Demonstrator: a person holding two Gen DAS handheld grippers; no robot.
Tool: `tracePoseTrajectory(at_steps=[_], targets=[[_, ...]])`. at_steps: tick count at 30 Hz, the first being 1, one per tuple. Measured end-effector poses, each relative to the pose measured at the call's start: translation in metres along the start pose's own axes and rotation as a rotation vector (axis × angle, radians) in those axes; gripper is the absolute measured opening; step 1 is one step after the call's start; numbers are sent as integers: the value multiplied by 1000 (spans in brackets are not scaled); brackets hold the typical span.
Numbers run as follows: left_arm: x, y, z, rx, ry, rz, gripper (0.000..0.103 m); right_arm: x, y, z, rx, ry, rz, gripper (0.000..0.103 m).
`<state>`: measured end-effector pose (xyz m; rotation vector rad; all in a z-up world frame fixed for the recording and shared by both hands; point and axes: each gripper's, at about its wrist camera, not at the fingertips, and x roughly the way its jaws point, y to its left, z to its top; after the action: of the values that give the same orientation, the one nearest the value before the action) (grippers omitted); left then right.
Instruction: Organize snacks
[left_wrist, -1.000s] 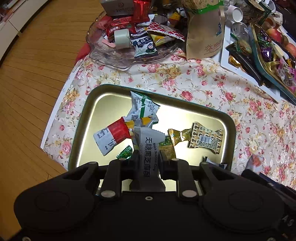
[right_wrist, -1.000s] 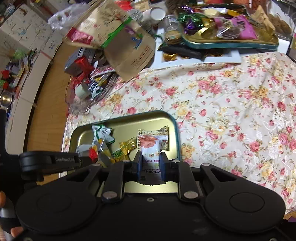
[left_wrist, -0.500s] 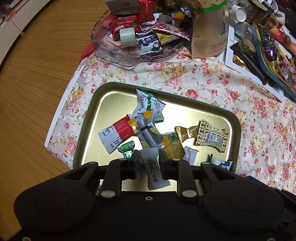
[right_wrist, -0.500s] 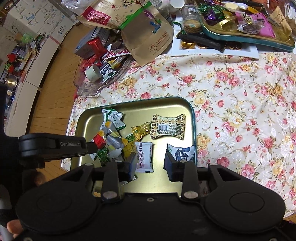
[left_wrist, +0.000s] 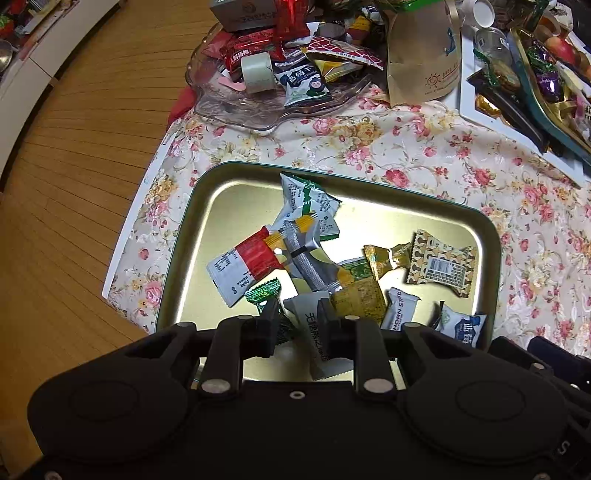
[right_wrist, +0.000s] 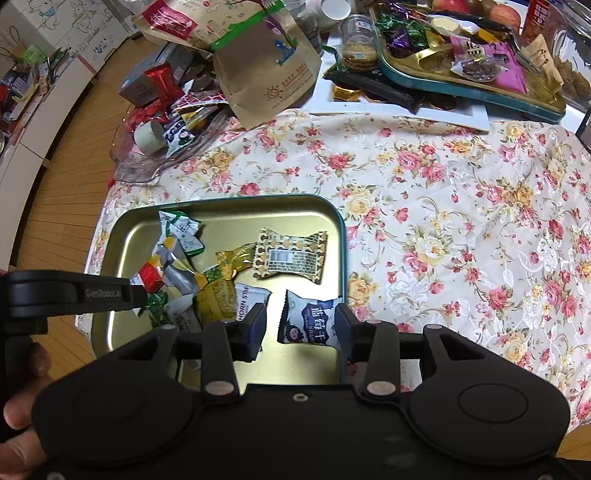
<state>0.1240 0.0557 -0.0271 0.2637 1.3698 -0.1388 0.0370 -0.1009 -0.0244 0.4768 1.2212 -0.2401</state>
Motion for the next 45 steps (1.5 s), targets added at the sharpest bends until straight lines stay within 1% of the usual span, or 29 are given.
tracePoseTrajectory(at_steps=[6,15,45], targets=[[2,-3,-3,11,-3,19,32,4,-7,0,19,5,-33,43],[-3,-9,-7,33,-22,15,32,7,-6,1,26,7,-40,43],[2,-6,-9,22,16,-14,32,12,-4,1,18,17,-36,43]])
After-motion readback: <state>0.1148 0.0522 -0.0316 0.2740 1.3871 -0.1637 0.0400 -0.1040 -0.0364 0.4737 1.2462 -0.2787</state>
